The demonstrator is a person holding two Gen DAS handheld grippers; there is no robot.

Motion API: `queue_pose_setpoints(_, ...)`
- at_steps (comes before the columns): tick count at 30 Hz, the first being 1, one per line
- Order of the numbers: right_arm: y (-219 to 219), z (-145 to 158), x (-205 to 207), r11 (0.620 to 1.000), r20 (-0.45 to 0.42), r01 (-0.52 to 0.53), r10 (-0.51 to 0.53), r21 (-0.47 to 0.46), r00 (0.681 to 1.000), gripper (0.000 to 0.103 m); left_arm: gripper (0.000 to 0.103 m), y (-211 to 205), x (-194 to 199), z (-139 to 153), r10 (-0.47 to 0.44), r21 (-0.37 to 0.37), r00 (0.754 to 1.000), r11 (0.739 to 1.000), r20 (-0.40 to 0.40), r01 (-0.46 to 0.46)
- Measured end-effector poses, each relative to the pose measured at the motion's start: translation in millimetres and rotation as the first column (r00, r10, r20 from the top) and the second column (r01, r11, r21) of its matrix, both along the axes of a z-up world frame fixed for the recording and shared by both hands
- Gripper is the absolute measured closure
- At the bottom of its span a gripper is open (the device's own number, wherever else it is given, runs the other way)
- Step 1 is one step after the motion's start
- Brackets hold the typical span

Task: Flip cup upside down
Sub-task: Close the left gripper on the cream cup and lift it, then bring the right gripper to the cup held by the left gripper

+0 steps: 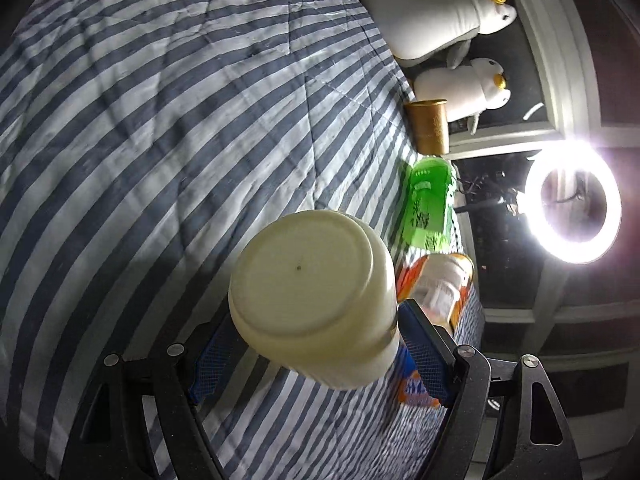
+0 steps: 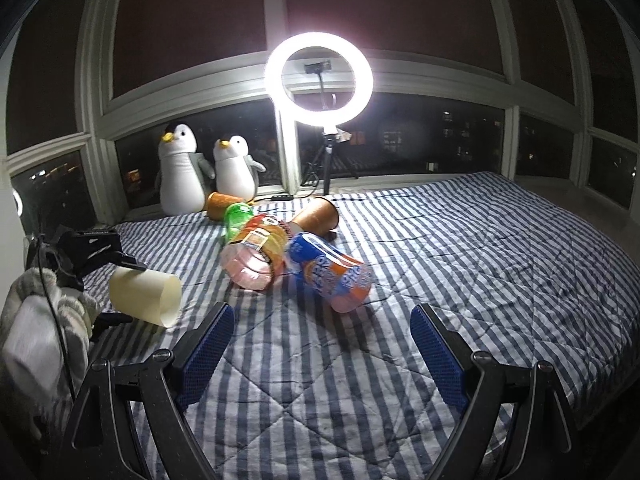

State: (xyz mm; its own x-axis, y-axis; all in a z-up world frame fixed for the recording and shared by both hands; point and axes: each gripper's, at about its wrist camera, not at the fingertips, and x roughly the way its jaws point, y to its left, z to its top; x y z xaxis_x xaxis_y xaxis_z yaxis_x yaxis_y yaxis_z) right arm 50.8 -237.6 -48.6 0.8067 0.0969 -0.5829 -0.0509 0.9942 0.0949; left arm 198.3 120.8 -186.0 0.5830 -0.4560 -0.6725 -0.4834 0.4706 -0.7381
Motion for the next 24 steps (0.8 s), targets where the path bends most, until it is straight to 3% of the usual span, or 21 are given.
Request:
queue_pose_setpoints(9,31,5,-1,0.995,0.012,-0.095,0.095,-0.03,0.995,0.016,0.018,2,-41,5,-0.042,0.063,0.999,0.997,0.032,0.04)
queue_pose_setpoints(17,61,8,5,0.974,0.013,-0.226,0.226,-0.034,0.974,0.016,0.015,31,-80,2,-0.069,0.143,0.998,0.987,0.008,0.068)
queue_pose_setpoints(20,79,11,12,0.94,0.011,-0.336,0.337,-0.054,0.941,0.016,0.015,41,-98,10,-0.084,0.189,0.996,0.979,0.022,0.078)
queue_pose_setpoints(24,115,12,30,0.83,-0.038,-0.551,0.55,-0.083,0.834,0.016,0.015,40,-122,33,-0.171,0.355,0.984,0.924,0.047,0.144)
